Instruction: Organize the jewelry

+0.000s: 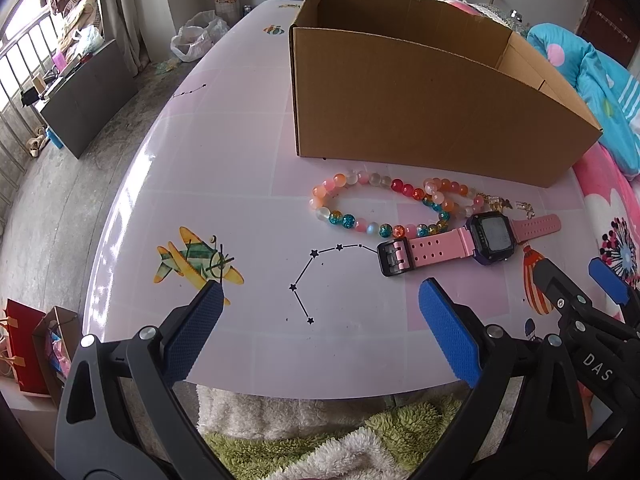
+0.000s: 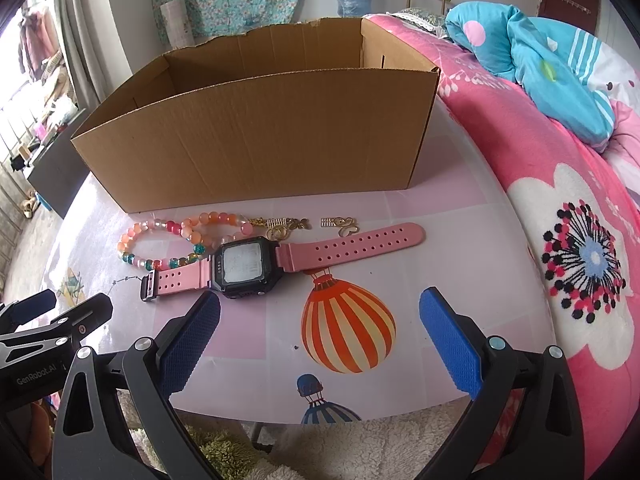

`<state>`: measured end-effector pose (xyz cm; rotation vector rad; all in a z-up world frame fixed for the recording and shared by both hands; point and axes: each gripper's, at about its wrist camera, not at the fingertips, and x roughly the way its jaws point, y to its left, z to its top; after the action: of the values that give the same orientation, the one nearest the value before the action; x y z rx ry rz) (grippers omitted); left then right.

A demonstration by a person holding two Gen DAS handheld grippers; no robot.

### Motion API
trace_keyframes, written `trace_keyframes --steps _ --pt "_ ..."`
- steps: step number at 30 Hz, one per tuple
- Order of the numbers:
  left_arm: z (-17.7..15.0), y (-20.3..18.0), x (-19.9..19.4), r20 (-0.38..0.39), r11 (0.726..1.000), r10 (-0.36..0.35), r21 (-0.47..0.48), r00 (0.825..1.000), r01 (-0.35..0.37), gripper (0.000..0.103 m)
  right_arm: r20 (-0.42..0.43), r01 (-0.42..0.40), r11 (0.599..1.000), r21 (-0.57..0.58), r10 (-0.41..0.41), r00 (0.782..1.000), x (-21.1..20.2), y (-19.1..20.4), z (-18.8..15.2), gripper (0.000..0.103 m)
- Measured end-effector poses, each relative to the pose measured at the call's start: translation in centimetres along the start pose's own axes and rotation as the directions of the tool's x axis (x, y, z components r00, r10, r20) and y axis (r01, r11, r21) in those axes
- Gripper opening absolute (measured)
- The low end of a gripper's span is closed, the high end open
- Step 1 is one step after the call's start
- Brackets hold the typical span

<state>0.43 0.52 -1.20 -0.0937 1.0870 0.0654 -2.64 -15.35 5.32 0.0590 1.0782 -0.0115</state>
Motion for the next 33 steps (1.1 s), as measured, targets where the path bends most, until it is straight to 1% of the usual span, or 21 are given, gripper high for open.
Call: trace_keyframes --steps 10,19,23,26,27,29,31,33 --pt "-0.1 -0.1 0.0 -0.009 1.0 0.001 0.003 1.0 -0.001 0.095 -0.001 -0.001 1.0 -0.002 0.001 1.0 0.1 0.0 0.0 0.097" --pt "-0.1 0.8 1.7 -0.061 1.0 -0.001 -0.003 0.998 0.001 0.095 -0.011 0.006 1.0 -0.004 -0.006 1.0 0.6 0.2 0.1 0.097" --pt "0.1 1.5 2.9 -0.091 1.0 0.011 -0.001 0.996 -0.012 0.095 -0.003 -0.03 0.999 -0.016 0.03 1.0 0.8 -0.1 0.1 0.097" --pt "0.2 1.8 3.4 -0.103 1.0 0.019 0.016 0.994 -0.018 0.095 0.041 -0.049 0.994 -0.093 0.053 0.998 0.6 -0.1 0.2 0.097" --pt "0.3 1.9 3.6 -0.106 0.999 0.025 0.028 0.994 -0.022 0.095 0.058 -0.064 0.989 -0.135 0.072 0.996 0.5 -0.1 0.3 0.097" --pt "0.5 1.9 3.8 -0.113 0.999 0.025 0.049 0.993 -0.019 0.095 0.072 -0.125 0.969 -0.211 0.143 0.987 0.4 0.1 0.6 0.097" --pt "0.5 1.5 3.9 -0.114 0.998 0.029 0.065 0.993 -0.021 0.095 0.066 -0.165 0.952 -0.26 0.188 0.98 0.4 0.2 1.0 0.097" --pt "0.6 1.5 3.9 -0.115 0.997 0.023 0.075 0.993 -0.014 0.095 0.037 -0.21 0.919 -0.335 0.235 0.971 0.6 0.8 1.4 0.097"
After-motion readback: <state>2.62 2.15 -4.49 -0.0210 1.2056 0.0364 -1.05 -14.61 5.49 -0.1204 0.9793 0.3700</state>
